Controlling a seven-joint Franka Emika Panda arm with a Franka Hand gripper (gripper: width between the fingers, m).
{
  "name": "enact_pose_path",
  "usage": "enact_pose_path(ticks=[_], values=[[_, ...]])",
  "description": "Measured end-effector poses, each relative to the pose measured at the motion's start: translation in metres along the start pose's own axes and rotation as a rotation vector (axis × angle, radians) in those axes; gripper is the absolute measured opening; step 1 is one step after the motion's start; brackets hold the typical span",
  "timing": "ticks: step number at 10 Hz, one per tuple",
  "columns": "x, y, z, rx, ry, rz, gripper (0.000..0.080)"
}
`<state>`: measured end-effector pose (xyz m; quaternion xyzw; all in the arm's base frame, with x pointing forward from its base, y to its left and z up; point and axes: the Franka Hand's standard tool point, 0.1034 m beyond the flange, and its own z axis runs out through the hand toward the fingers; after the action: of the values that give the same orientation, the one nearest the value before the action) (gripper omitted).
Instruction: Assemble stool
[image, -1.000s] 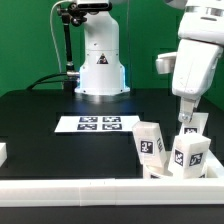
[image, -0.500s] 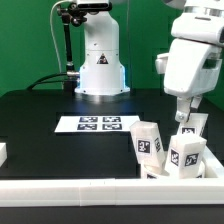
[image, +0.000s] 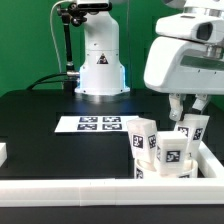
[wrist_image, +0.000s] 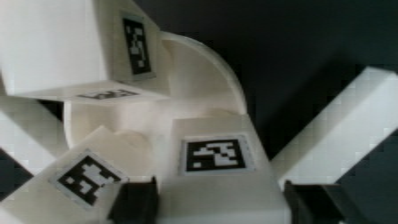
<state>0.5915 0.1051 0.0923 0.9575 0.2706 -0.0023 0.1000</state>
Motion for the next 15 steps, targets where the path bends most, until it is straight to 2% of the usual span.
enact_pose_path(ticks=[3,4,6,7,12,13,14,15], values=[[-0.003,0.011,0.004,0.005,0.026,0.248,0.0338],[-0.005,0.016,0.004,0.027,0.016,0.329,0.0338],[-0.005,0.029,0.002,0.100,-0.023,0.541,0.0338],[-0.002,0.033,0.002,0.120,-0.018,0.638,0.0338],[-0.001,0.032,0.003,0.113,-0.031,0.998,0.0338],[-0.003,0.031,0.007,0.122,-0.033,1.073,0.0338],[-0.001,0.031,0.007,0.152,-0.012,1.208,0.0338],[0.003,0.030,0.007,0.169,0.012,1.294,0.0338]])
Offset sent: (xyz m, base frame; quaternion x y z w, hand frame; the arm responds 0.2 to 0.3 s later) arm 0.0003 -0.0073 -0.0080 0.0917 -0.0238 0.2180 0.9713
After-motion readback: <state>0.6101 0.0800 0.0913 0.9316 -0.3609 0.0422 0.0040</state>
